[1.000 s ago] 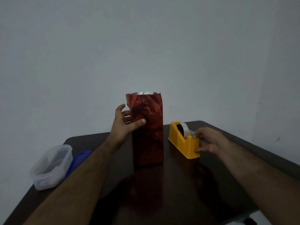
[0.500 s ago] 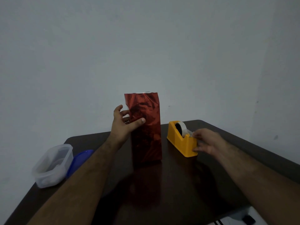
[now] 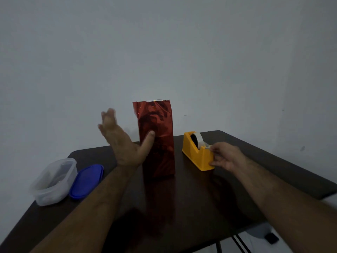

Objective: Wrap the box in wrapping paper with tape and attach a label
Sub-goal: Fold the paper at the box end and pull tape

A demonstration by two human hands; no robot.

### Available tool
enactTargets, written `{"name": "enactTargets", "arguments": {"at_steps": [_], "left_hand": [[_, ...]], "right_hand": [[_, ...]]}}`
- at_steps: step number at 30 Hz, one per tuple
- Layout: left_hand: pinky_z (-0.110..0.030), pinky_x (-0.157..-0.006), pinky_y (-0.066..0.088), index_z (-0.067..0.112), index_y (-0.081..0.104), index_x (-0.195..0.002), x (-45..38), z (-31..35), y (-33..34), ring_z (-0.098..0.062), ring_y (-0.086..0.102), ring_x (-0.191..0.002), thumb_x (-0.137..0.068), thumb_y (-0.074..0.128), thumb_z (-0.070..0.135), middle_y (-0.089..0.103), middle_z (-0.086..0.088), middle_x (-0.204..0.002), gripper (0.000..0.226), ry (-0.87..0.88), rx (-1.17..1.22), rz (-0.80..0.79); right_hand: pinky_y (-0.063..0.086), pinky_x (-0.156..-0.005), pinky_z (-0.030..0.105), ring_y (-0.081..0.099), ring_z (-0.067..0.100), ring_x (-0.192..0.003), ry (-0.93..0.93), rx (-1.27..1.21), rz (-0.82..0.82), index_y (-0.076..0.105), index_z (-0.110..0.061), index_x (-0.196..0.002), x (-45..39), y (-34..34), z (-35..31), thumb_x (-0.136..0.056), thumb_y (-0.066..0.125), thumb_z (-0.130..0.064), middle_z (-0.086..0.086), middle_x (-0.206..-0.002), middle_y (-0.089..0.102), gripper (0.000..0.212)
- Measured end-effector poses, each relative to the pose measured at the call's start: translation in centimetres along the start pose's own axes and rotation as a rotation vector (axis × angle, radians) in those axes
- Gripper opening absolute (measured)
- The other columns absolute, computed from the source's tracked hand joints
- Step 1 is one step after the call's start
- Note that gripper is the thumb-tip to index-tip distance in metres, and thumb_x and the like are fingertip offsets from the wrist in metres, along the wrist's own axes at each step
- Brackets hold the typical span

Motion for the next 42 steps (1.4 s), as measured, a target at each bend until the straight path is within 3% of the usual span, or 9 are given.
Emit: {"name": "enactTargets", "arguments": {"at_steps": [4,9,13,19,24,30,33,36,42], "left_hand": [[-0.054,-0.112,0.041,-0.004,0.055,-0.134,2.5,6.0,1.4,-0.038,0.054,-0.13,-0.08,0.081,0.031,0.061,-0.023,-0.132,0.069,0.575,0.041,-0.277],[-0.044,-0.087,0.051,0.007,0.059,-0.129,7.2,10.6,6.2,-0.023,0.06,-0.103,-0.091,0.072,0.023,0.063,-0.005,-0.116,0.043,0.29,0.144,-0.617],[-0.039,-0.085,0.052,0.015,0.055,-0.125,8.6,10.5,7.7,-0.014,0.056,-0.1,-0.091,0.07,0.021,0.059,0.003,-0.111,0.038,0.041,0.164,-0.579],[-0.038,-0.084,0.051,0.012,0.058,-0.122,8.8,9.4,7.3,-0.013,0.056,-0.098,-0.089,0.071,0.016,0.059,0.002,-0.107,0.036,0.023,0.124,-0.573],[-0.042,-0.08,0.052,0.012,0.057,-0.12,9.1,9.5,7.0,-0.016,0.056,-0.096,-0.089,0.071,0.015,0.058,0.0,-0.103,0.034,0.044,0.129,-0.571],[-0.043,-0.08,0.053,0.007,0.06,-0.119,8.2,9.8,5.8,-0.019,0.058,-0.095,-0.089,0.074,0.009,0.06,-0.003,-0.105,0.034,0.12,0.193,-0.496],[-0.04,-0.083,0.054,0.006,0.06,-0.12,7.0,9.4,4.5,-0.017,0.06,-0.099,-0.089,0.075,0.008,0.062,-0.001,-0.108,0.034,0.114,0.213,-0.41],[-0.039,-0.083,0.055,0.011,0.06,-0.122,5.0,8.1,2.9,-0.014,0.06,-0.099,-0.091,0.073,0.012,0.06,0.004,-0.109,0.033,0.005,0.202,-0.286],[-0.041,-0.086,0.055,0.019,0.053,-0.127,1.1,4.7,-0.2,-0.019,0.061,-0.106,-0.091,0.071,0.02,0.059,0.001,-0.116,0.04,-0.253,0.248,-0.004]], "right_hand": [[0.059,-0.091,0.061,0.066,0.036,-0.118,-0.039,0.012,0.041,0.066,0.0,-0.113,-0.1,-0.1,0.5,-0.085,0.073,0.004,0.018,-0.127,0.067,0.029],[0.063,-0.086,0.053,0.07,0.034,-0.107,-0.093,0.015,0.082,0.071,0.001,-0.103,0.1,-0.1,1.1,-0.087,0.074,0.0,0.019,-0.113,0.072,0.017],[0.064,-0.083,0.05,0.073,0.033,-0.104,-0.094,0.004,0.118,0.072,0.002,-0.109,-0.6,-0.1,1.7,-0.083,0.08,-0.003,0.017,-0.113,0.073,0.028],[0.06,-0.095,0.053,0.064,0.035,-0.121,-0.074,0.028,0.14,0.062,0.003,-0.132,-1.0,0.4,1.9,-0.089,0.08,-0.006,0.009,-0.127,0.063,0.047],[0.062,-0.066,0.038,0.073,0.032,-0.092,0.008,0.249,0.26,0.064,-0.003,-0.123,-0.9,-0.2,4.2,-0.085,0.075,-0.007,0.017,-0.109,0.07,0.039],[0.055,-0.09,0.04,0.066,0.026,-0.105,-0.148,-0.003,0.257,0.07,-0.004,-0.117,2.0,0.8,3.0,-0.086,0.081,-0.016,0.008,-0.114,0.07,0.034],[0.054,-0.086,0.037,0.066,0.016,-0.094,-0.269,-0.072,0.158,0.076,-0.011,-0.105,3.9,2.5,0.5,-0.089,0.081,-0.021,0.002,-0.105,0.074,0.019],[0.054,-0.103,0.042,0.067,0.016,-0.107,-0.33,-0.102,0.025,0.077,-0.016,-0.104,5.5,4.7,-2.3,-0.088,0.083,-0.023,-0.003,-0.111,0.073,0.018],[0.055,-0.103,0.044,0.065,0.017,-0.118,-0.41,-0.166,-0.278,0.08,-0.006,-0.106,7.8,9.0,-6.4,-0.09,0.076,-0.013,0.001,-0.115,0.077,0.018]]}}
Point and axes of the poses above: each hand's wrist, its own x-axis away from the middle knuckle, its own y-axis out of the palm, z = x × y, the point moved 3 cm from there along -x, towards the middle knuckle
